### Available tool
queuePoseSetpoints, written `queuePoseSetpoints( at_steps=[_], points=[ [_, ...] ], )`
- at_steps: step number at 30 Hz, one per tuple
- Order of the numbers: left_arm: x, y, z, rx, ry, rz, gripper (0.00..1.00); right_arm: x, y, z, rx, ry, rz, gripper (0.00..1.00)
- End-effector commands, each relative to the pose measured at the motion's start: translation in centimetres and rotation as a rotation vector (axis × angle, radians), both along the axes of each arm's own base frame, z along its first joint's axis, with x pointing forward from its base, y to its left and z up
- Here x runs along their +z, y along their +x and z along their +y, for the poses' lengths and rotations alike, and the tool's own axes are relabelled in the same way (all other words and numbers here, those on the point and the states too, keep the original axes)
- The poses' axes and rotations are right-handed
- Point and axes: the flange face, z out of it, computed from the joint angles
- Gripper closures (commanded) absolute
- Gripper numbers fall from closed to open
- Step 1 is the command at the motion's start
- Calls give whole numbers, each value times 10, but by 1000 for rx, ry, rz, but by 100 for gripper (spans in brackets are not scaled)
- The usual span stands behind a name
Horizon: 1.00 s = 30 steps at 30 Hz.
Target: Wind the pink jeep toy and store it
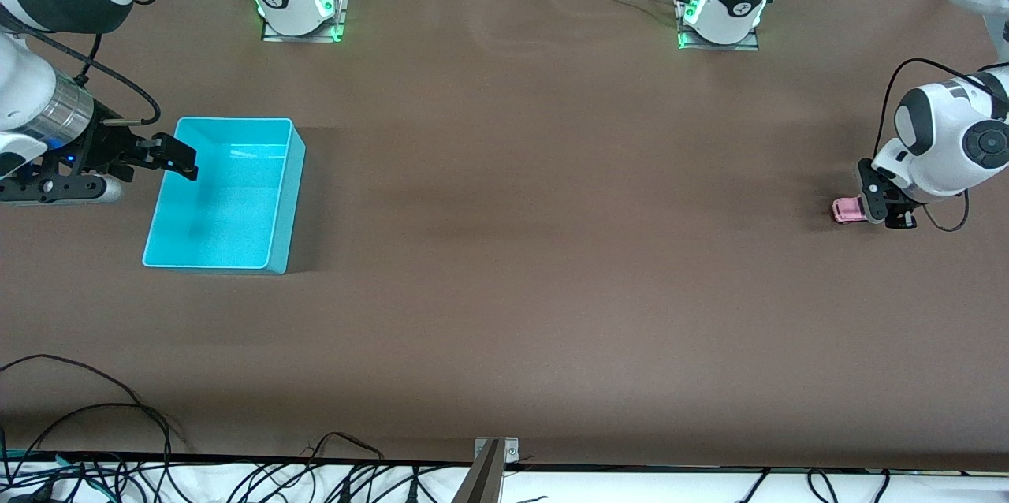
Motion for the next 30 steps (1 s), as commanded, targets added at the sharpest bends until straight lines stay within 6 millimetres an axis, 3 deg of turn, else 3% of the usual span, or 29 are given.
queuePoseSetpoints(
  at_steps=[1, 30],
  points=[
    [10, 14, 1, -48, 28, -17, 57, 1, 0, -1, -12, 14, -7, 0],
    [9, 17, -3, -44, 25, -21, 53, 3, 1, 1, -8, 11, -25, 0]
  ],
)
